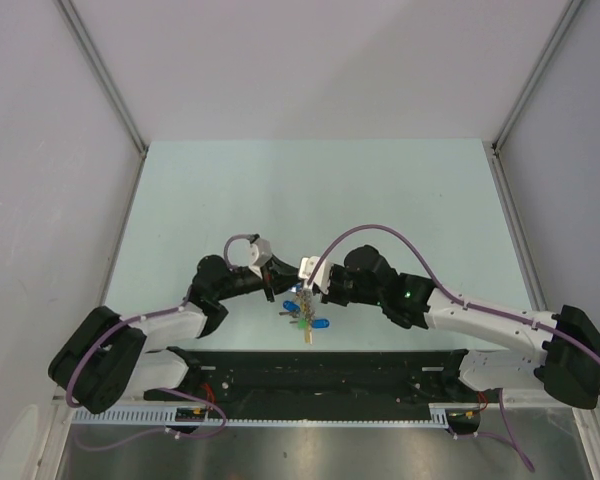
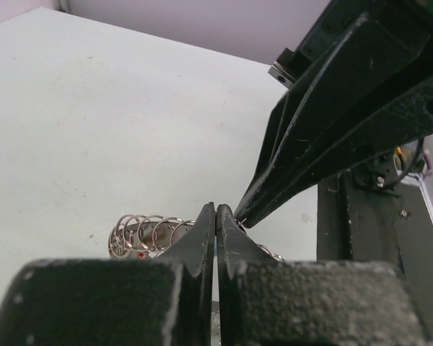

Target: Put the keys on the keyring

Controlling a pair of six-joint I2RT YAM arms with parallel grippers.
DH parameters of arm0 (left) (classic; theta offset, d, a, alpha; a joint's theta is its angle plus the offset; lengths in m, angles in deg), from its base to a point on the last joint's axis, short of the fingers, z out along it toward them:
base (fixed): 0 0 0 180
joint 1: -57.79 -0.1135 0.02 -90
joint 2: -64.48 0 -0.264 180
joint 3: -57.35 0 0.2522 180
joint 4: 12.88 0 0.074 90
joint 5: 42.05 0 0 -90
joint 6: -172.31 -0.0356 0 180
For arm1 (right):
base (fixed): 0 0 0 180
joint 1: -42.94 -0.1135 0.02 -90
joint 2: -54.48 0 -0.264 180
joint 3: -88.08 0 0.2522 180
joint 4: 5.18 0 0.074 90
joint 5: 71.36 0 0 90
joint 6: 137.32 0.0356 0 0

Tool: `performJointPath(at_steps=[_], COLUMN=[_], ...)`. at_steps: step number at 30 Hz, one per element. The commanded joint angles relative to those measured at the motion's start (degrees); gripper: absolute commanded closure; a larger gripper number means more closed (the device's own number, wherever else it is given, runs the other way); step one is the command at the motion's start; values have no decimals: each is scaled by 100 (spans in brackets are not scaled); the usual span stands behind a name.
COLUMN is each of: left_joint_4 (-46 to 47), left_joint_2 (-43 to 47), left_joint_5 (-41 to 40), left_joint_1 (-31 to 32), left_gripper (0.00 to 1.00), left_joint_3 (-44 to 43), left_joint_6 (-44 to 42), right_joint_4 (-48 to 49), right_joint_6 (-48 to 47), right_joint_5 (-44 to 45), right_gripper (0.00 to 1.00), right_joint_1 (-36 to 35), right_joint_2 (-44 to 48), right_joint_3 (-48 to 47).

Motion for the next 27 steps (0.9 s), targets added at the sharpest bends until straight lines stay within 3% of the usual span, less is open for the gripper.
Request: performJointPath(at_steps=[1, 5, 6, 7, 8, 13, 19, 22, 27], left_joint_4=[1569, 1737, 1728, 1728, 1719, 1455, 1394, 834, -1258], left_joint_2=[208, 208, 217, 225, 243, 340, 314, 235, 375], left_joint_5=[-1001, -1011, -1028, -1020, -1011, -853, 428, 1369, 1837], left_joint_1=[119, 119, 110, 110, 102, -126, -671, -733, -663], left_gripper=[100, 99, 96, 79, 74, 65, 54, 49, 48], left_joint_3=[170, 302, 328, 337, 346, 258, 57, -259, -831], left_joint_6=[639, 780, 780, 754, 719, 499, 254, -185, -1161], right_joint_4=[354, 346, 258, 205, 48, -366, -779, -806, -876], right_joint_6=[123, -79, -114, -167, -202, -492, -738, -791, -853], right_joint_5=[-46, -64, -73, -107, -134, -230, -336, -345, -354], right_gripper=[100, 100, 100, 100, 100, 100, 100, 100, 100], right_joint_1=[-103, -94, -76, -68, -41, 38, 126, 143, 170], right_joint_2=[51, 156, 182, 217, 261, 358, 323, 297, 262], right_joint_3=[61, 43, 26, -9, -88, -299, -598, -660, -765])
